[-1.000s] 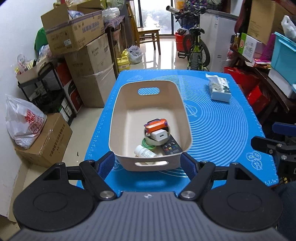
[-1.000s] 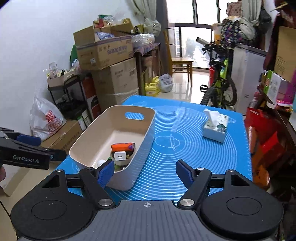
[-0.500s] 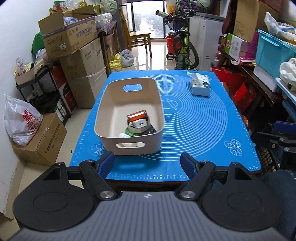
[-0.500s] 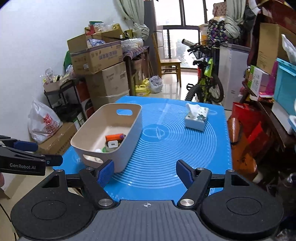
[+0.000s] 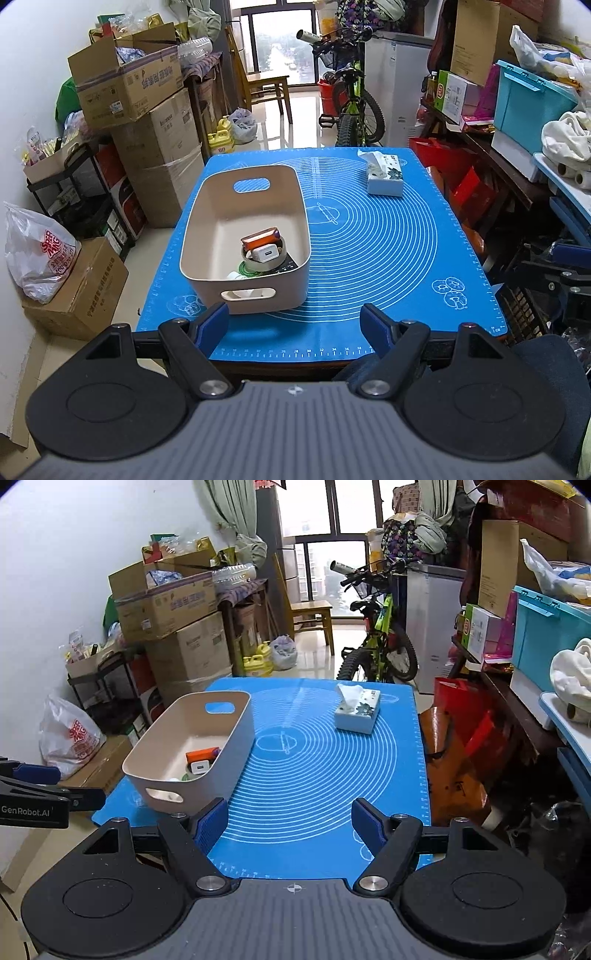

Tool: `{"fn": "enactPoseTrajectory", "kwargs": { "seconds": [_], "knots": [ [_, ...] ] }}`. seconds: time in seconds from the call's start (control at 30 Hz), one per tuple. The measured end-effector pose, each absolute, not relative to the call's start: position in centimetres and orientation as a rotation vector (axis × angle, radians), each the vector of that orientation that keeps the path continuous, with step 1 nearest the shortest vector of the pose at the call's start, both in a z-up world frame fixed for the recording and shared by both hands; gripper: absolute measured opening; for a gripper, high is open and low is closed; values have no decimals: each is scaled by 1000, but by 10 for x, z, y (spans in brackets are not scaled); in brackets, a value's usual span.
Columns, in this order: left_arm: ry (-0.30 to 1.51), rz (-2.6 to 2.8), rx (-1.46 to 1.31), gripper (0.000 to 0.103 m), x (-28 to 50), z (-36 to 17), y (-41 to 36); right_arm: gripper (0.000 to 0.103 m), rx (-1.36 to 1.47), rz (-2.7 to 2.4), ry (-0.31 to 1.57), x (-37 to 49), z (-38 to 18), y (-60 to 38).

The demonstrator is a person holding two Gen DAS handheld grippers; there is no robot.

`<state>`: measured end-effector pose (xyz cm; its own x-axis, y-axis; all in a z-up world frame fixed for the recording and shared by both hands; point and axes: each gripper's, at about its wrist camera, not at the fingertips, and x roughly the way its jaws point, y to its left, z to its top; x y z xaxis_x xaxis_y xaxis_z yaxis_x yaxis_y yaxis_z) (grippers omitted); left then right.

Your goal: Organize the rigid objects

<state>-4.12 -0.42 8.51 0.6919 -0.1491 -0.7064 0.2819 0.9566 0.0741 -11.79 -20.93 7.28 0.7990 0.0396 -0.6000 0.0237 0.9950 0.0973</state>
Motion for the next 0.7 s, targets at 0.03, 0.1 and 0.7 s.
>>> {"fn": "enactPoseTrajectory", "kwargs": {
  "seconds": [0.03, 0.1, 0.7],
  "knots": [
    [770, -242, 182, 78, -41, 85, -4, 78, 102, 9, 644, -119, 72, -209],
    [769, -240, 180, 78, -42, 86, -3, 78, 104, 11, 645, -119, 72, -209],
    [780, -242, 187, 78, -43, 87, -3, 78, 108, 22, 657, -120, 71, -209]
  ]
}}
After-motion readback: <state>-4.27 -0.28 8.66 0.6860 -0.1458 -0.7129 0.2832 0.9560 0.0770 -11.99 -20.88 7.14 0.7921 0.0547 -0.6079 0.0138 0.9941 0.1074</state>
